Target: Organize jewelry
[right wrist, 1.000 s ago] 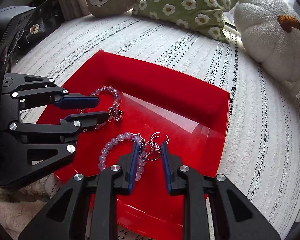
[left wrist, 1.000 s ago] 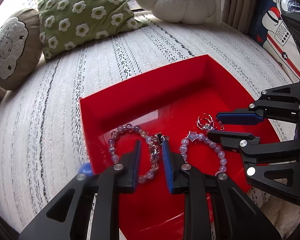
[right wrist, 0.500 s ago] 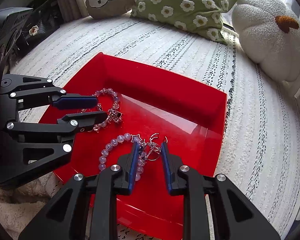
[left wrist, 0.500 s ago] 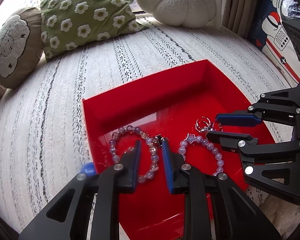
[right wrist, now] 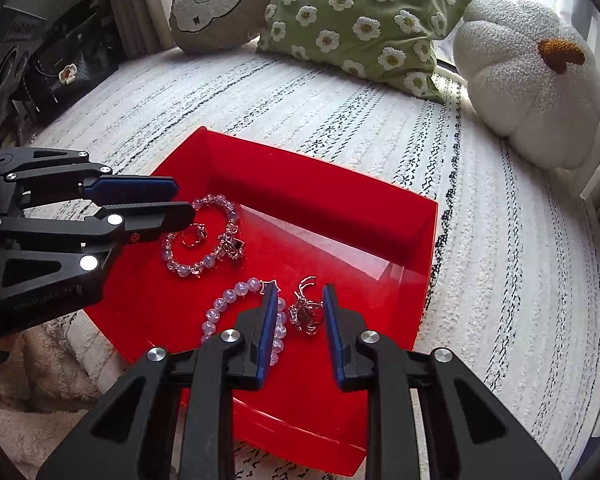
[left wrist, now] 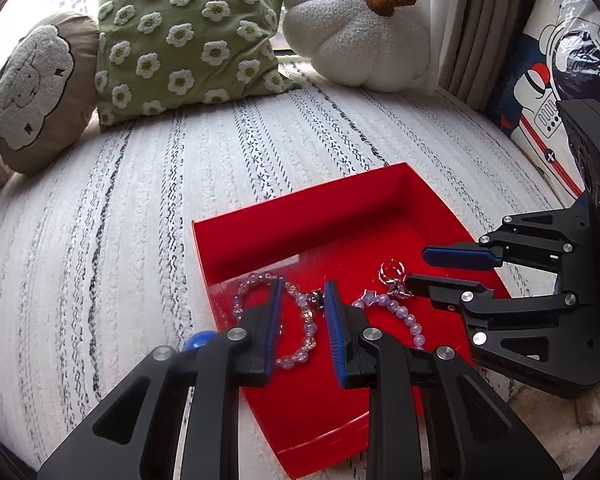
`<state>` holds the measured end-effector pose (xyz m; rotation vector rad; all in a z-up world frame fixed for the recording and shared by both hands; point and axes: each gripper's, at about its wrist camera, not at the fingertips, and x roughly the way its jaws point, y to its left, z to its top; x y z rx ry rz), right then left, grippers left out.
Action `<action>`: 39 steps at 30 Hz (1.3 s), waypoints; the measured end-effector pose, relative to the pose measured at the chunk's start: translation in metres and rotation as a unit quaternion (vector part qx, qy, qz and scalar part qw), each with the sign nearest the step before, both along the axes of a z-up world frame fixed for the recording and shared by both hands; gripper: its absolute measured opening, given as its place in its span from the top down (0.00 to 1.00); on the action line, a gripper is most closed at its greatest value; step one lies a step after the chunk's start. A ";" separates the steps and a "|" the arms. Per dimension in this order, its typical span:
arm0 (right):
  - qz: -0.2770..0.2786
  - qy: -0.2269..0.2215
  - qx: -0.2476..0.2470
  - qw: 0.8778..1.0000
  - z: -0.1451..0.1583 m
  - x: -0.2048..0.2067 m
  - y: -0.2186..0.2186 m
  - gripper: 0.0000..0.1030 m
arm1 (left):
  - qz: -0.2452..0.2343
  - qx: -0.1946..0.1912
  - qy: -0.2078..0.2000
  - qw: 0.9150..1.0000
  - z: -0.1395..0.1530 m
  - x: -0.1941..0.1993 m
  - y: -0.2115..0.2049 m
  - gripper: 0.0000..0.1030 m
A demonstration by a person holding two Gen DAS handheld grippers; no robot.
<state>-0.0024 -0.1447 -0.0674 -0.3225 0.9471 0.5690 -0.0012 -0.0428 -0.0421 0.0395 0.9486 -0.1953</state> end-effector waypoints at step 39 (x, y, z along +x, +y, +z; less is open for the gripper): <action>-0.038 -0.069 0.025 0.997 0.030 -0.018 -0.025 0.10 | 0.083 0.010 -0.038 0.996 0.022 -0.022 0.040 0.15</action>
